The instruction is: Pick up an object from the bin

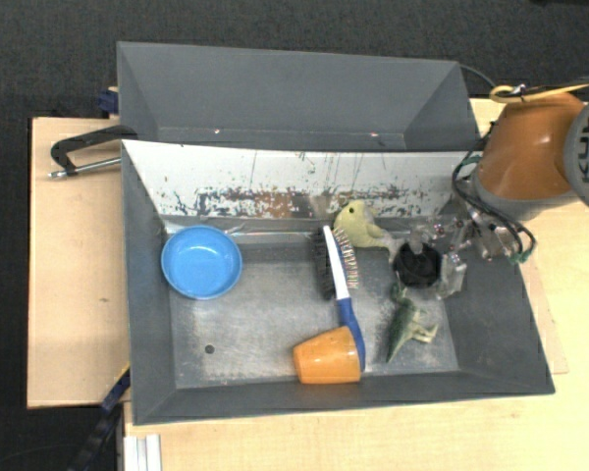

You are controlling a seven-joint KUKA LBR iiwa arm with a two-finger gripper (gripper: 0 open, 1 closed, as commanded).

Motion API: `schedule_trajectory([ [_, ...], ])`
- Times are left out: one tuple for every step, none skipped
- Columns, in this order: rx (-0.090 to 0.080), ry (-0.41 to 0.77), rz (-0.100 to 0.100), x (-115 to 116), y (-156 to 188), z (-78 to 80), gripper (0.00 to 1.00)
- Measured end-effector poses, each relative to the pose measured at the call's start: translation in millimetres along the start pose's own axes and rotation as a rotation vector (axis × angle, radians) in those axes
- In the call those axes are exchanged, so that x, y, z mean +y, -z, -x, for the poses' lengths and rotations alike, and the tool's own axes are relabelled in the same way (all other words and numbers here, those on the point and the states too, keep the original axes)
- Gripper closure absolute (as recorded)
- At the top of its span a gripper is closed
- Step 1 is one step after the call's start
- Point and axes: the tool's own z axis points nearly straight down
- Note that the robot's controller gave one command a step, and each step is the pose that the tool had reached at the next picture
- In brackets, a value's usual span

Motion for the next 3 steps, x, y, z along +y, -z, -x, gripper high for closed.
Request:
schedule_trajectory([
  [-0.002,0.009,0.000,-1.3,-0.9,0.3,1.00],
  [-0.002,-0.040,-0.001,-2.4,13.0,0.9,1.00],
  [-0.021,0.156,-0.010,6.4,0.1,-26.0,1.00],
])
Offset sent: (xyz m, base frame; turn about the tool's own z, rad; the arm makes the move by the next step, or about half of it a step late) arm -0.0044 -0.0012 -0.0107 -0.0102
